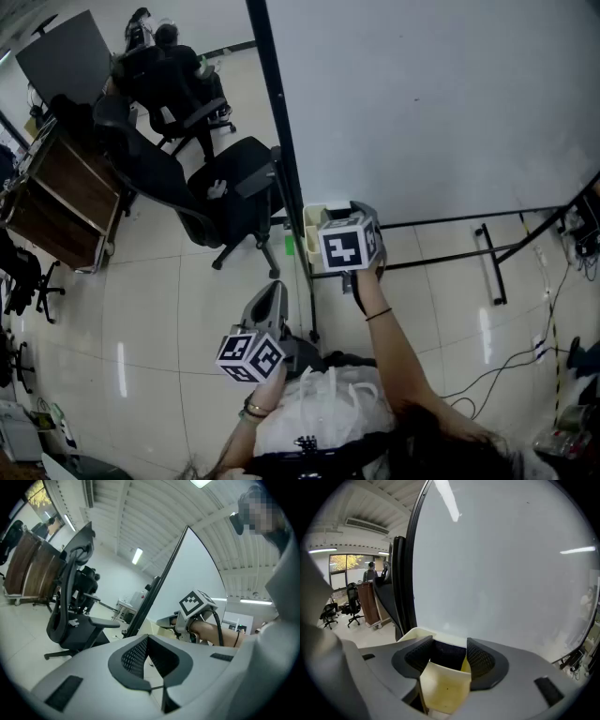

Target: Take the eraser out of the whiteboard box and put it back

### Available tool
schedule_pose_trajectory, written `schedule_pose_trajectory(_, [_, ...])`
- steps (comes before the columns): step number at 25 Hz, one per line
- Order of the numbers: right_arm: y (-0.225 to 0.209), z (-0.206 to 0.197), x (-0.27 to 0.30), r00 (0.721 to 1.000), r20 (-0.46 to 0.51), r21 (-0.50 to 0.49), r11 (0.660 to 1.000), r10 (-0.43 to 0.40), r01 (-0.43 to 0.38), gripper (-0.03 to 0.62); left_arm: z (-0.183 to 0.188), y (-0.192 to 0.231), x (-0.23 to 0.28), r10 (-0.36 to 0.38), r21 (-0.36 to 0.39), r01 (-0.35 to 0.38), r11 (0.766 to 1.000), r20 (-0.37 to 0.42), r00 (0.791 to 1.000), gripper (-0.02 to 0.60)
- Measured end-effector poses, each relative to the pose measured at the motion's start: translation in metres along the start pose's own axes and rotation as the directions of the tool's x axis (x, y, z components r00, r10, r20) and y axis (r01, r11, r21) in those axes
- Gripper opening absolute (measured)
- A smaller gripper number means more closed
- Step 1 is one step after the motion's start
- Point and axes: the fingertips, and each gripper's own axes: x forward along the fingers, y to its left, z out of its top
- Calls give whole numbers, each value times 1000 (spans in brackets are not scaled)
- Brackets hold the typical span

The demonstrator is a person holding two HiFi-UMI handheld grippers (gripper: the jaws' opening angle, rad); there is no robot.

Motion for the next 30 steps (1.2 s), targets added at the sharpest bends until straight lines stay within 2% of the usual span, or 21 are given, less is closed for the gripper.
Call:
schedule_pose_trajectory(4, [-4,22,-37,986,165,8,1000,11,-12,262,-2,-3,-3,-2,1,2,1000,-7,1000,-15])
schedule_pose_trajectory(8, [-3,48,-87,947,317,-57,998,43,-27,262,-2,1,-5,9,-1,-9,1000,-8,1000,-15])
schedule_pose_trajectory(11, [-2,53,-125,922,380,-71,996,72,-48,262,-3,0,-6,-4,17,5,1000,-27,1000,-15])
schedule_pose_trajectory(15, [1,42,-151,914,397,-62,996,83,-64,262,-3,-8,-3,-33,53,35,998,-43,999,-15])
schedule_pose_trajectory(21, [2,31,-147,922,380,-58,996,79,-62,262,-4,-14,1,-48,44,49,998,-23,999,-15])
schedule_pose_trajectory(30, [8,26,-141,925,370,-67,996,83,-63,262,-1,1,-7,-9,19,9,1000,-6,1000,-15])
